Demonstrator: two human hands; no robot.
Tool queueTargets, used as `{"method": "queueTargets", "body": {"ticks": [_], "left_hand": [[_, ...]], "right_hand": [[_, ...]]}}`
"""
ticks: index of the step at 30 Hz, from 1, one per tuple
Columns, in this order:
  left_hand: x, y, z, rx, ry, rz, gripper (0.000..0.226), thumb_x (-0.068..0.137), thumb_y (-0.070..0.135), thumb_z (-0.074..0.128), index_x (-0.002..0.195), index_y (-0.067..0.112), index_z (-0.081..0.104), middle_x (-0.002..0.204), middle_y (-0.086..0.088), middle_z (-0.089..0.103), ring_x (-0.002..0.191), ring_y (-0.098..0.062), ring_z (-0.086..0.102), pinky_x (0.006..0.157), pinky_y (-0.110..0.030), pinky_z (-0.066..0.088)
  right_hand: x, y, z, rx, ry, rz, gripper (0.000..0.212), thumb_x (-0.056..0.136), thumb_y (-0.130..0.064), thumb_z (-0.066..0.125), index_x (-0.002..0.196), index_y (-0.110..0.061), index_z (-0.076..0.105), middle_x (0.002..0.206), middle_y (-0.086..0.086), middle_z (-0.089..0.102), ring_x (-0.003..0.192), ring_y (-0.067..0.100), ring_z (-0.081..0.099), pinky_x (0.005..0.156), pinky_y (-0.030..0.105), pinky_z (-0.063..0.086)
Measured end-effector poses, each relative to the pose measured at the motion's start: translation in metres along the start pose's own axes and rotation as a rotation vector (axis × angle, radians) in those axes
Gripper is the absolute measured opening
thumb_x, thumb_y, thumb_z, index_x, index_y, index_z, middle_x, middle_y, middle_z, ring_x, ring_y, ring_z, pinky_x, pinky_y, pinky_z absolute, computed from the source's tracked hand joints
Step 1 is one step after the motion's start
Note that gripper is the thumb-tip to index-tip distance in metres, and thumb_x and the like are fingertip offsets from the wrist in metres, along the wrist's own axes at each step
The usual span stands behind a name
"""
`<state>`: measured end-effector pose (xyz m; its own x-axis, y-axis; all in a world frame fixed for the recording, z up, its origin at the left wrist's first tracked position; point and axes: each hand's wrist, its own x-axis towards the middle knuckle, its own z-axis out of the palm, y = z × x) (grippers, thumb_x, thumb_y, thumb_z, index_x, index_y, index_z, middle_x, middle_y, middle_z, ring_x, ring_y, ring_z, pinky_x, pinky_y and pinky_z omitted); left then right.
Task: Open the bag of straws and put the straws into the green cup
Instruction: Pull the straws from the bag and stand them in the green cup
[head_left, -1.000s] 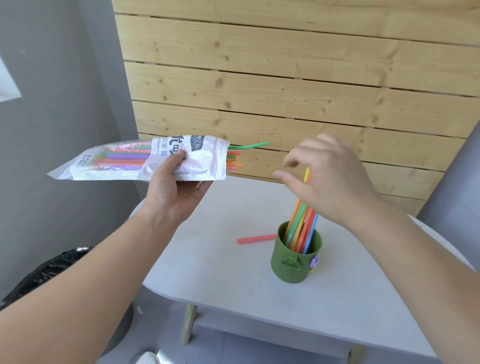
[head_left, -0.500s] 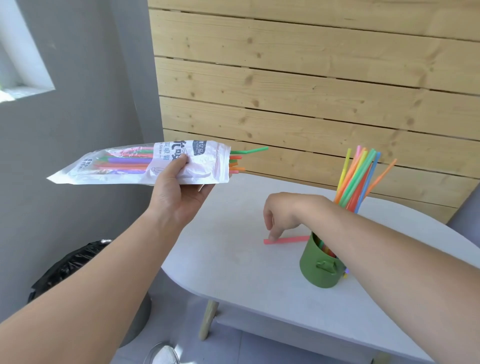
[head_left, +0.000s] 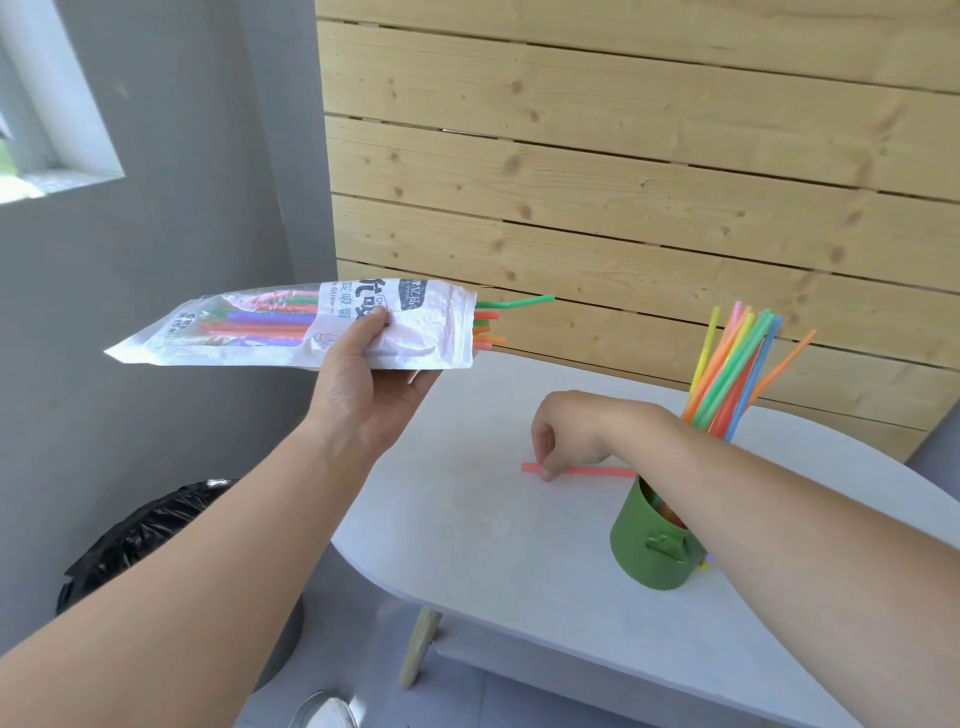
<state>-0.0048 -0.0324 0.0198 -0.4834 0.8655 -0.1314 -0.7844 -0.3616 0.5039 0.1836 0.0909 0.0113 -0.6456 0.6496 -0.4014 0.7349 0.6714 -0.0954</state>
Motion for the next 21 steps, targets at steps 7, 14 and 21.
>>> {"method": "queueTargets", "body": {"ticks": [7, 14, 21], "left_hand": [[0.002, 0.003, 0.003, -0.003, 0.012, 0.022, 0.022, 0.102, 0.012, 0.064, 0.124, 0.011, 0.067, 0.130, -0.014, 0.077, 0.119, -0.033, 0.074, 0.102, -0.054, 0.059], [-0.001, -0.019, 0.016, 0.012, -0.043, -0.022, 0.031, 0.101, 0.012, 0.064, 0.132, 0.010, 0.065, 0.134, -0.016, 0.074, 0.123, -0.035, 0.073, 0.107, -0.059, 0.055], [-0.007, -0.057, 0.033, 0.035, -0.128, -0.119, 0.026, 0.099, 0.010, 0.067, 0.125, 0.009, 0.065, 0.139, -0.019, 0.071, 0.128, -0.039, 0.069, 0.112, -0.066, 0.047]], "right_hand": [[-0.067, -0.005, -0.044, 0.470, 0.520, -0.168, 0.008, 0.084, -0.018, 0.080, 0.087, -0.016, 0.073, 0.081, -0.006, 0.074, 0.078, 0.011, 0.070, 0.076, 0.032, 0.056], [-0.161, 0.036, -0.064, 1.078, 0.881, -0.213, 0.008, 0.090, -0.005, 0.073, 0.096, -0.001, 0.070, 0.088, 0.017, 0.078, 0.079, 0.028, 0.078, 0.071, 0.031, 0.063], [-0.191, 0.090, -0.043, 1.248, 1.055, -0.033, 0.005, 0.093, -0.004, 0.068, 0.089, -0.004, 0.065, 0.067, 0.003, 0.076, 0.065, 0.019, 0.075, 0.067, 0.032, 0.064]]}}
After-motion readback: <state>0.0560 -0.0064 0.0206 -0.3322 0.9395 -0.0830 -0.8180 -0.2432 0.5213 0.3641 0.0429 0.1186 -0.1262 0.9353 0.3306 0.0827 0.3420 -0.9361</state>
